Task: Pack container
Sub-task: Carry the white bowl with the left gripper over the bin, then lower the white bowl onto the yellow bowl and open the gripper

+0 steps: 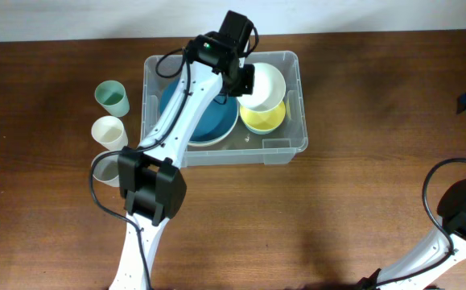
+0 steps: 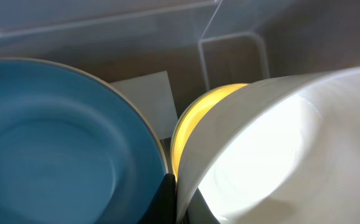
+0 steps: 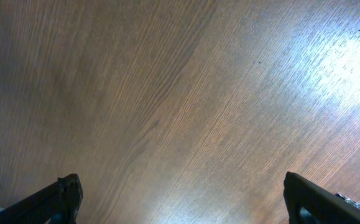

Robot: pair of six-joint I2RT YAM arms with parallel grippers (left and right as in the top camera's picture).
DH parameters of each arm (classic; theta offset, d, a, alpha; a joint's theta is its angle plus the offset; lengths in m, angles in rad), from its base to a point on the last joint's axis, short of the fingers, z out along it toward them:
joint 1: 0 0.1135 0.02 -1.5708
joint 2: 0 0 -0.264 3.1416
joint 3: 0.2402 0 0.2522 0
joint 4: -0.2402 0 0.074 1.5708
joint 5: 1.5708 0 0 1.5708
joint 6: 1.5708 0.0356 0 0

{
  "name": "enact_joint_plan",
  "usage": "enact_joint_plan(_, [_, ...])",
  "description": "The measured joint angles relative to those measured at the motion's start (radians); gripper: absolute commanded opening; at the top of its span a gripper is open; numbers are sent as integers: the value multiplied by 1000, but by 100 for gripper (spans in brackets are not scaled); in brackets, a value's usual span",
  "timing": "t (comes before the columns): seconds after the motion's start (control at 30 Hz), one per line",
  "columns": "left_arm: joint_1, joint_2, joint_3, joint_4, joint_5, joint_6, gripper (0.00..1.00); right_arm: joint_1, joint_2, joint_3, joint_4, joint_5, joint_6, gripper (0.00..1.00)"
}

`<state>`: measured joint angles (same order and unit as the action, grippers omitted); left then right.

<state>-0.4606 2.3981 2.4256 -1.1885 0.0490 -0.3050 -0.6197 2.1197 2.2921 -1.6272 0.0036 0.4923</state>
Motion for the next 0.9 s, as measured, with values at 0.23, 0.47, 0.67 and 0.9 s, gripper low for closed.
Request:
enact_joint_plan(0.23, [-3,71,0,0,32,0,1,0,0,0,0,0,0,99])
enact_joint_plan(0.47, [-10,110,0,0,48,0,2,0,0,0,0,0,0,99])
enact_joint_plan(0.67, [-11,110,0,-2,53,6,14,0,0,0,0,0,1,99])
enact_joint_plan(0.9, [-11,110,0,-2,53,19,32,0,0,0,0,0,0,99])
